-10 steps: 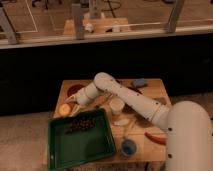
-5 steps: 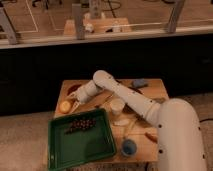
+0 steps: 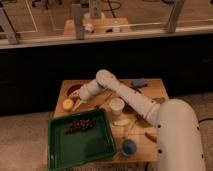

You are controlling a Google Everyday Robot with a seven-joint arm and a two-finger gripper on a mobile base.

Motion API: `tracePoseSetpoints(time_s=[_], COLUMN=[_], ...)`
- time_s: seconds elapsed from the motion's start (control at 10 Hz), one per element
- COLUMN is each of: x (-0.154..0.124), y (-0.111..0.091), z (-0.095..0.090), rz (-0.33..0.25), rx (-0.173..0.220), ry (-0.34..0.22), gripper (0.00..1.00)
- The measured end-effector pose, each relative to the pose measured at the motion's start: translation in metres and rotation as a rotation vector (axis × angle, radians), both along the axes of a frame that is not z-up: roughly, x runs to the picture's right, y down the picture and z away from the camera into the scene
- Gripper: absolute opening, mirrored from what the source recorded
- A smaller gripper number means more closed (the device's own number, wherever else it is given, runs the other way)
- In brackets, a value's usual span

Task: Place apple in table surface

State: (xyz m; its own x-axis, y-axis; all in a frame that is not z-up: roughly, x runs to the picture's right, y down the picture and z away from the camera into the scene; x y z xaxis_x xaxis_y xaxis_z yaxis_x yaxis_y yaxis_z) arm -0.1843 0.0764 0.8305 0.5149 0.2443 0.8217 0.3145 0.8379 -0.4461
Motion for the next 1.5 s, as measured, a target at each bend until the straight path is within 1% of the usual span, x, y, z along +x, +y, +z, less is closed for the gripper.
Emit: tracePoseSetpoints(time_s=[0.3,0.8,1.1,1.2,1.3,1.5], x=[-0.002,-0.037,-0.045,-0.044,-0.044,-0.044], y=[0.007,0.022,0.025,0.025,0.024,0.025], z=[0.011,0.031,0.041,0.044,0.045,0.046], rz=[-0.021,-0.091,-0.109,-0.113,-0.114,-0.12], rx=[-0.01,-0.04,-0.052,-0.053,-0.053,-0.055], ry=[0.03,0.036,0.037,0.039,0.041,0.045], gripper=[0.14,0.14,0.14,0.17,0.23,0.45])
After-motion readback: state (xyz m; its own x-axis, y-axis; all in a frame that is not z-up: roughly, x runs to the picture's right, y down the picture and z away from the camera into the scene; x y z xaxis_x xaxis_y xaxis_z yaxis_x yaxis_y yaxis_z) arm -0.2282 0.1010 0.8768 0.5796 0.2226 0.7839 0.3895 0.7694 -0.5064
